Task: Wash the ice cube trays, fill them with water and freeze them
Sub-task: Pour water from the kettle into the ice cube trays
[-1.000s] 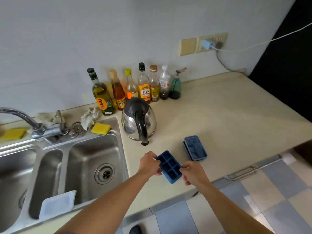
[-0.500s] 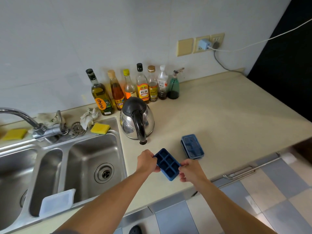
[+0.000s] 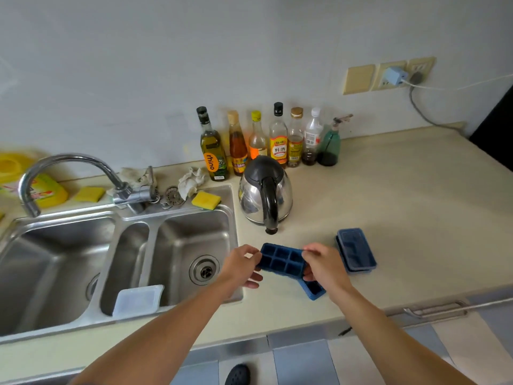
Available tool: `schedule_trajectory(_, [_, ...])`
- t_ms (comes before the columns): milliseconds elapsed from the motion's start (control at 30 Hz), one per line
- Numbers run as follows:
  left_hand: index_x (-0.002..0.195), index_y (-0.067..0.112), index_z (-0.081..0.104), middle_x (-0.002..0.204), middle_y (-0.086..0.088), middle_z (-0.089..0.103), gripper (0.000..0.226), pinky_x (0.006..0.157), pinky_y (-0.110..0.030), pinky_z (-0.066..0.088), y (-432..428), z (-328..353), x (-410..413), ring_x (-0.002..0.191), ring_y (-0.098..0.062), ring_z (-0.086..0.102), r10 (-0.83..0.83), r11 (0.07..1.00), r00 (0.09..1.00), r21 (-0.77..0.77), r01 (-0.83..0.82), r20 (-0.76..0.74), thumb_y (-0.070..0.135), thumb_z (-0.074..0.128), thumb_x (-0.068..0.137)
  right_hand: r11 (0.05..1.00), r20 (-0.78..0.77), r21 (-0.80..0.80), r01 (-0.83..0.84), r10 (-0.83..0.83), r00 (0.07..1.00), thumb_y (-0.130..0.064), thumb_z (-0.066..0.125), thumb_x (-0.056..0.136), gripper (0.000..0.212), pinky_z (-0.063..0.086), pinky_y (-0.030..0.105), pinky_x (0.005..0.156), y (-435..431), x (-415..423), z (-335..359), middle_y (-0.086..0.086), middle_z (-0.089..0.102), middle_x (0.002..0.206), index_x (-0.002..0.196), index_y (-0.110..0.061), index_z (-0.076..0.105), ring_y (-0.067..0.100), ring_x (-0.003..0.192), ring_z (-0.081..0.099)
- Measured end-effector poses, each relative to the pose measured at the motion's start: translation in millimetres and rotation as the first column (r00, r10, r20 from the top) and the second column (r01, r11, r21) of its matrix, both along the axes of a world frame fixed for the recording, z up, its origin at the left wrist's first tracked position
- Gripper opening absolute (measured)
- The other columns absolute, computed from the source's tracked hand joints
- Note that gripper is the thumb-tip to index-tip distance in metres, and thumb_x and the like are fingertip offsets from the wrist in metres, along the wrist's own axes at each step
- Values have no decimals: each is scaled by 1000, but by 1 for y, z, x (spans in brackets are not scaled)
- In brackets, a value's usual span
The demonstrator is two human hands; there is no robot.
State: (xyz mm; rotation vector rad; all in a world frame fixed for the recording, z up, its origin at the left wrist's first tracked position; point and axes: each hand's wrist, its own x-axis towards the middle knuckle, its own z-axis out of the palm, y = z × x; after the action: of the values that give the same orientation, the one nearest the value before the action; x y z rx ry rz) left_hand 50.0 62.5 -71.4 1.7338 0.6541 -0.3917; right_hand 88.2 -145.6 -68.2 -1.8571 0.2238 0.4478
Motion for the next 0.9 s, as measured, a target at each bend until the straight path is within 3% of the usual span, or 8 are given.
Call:
schedule_trajectory(267, [108,20,66,99,-11,75,12,64,-34,64,121,-18,-26,80,-23,76,0,999,996,40,3,-94,22,55,103,982,-19,3,-187,187,982,-5,58,95,19,55,23,57,121,2,-26,2,70,92,101,-20,67,12,70,69])
schedule_trajectory(367, [117,11,65,102,-15,74,19,73,-38,64,170,-40,-22,88,-25,74,64,997,987,43,-58,-147,18,56,103,978,-52,-5,-208,207,977,-5,57,94,19,56,24,56,173,4,-44,2,70,89,100,-20,68,7,63,69])
schedule_trajectory(467, [117,6,65,95,-16,73,20,79,-44,64,214,-65,-12,76,-25,72,73,997,974,31,-68,-214,10,54,101,972,-87,-26,-234,231,969,-10,58,96,19,64,37,74,221,12,-65,-1,69,97,96,-28,63,18,83,72])
schedule_trajectory(567, [111,9,65,89,-16,72,20,81,-48,63,247,-88,6,65,-26,71,30,999,957,27,-23,-290,2,52,98,968,-140,-49,-246,237,961,-8,60,97,18,63,37,80,258,25,-90,-6,65,101,101,-25,59,16,92,69])
schedule_trajectory(733, [114,10,64,101,-15,72,24,80,-43,64,277,-127,34,85,-30,76,-102,988,932,76,136,-349,5,49,96,941,-240,-115,-317,283,928,-5,61,97,30,57,40,96,288,39,-138,-6,63,109,124,-17,59,16,105,66])
schedule_trajectory(833, [118,8,63,104,-14,71,25,82,-43,63,280,-152,43,93,-29,72,-153,973,914,103,206,-376,8,48,97,931,-310,-146,-335,278,909,-4,58,97,21,55,46,99,297,40,-159,5,66,114,109,-21,57,22,107,65])
schedule_trajectory(900, [120,8,62,106,-15,70,27,78,-41,63,280,-168,47,95,-30,70,-173,967,900,105,232,-401,9,48,96,930,-328,-159,-331,266,906,-2,55,96,20,54,49,99,303,40,-170,9,66,114,111,-14,60,25,108,64])
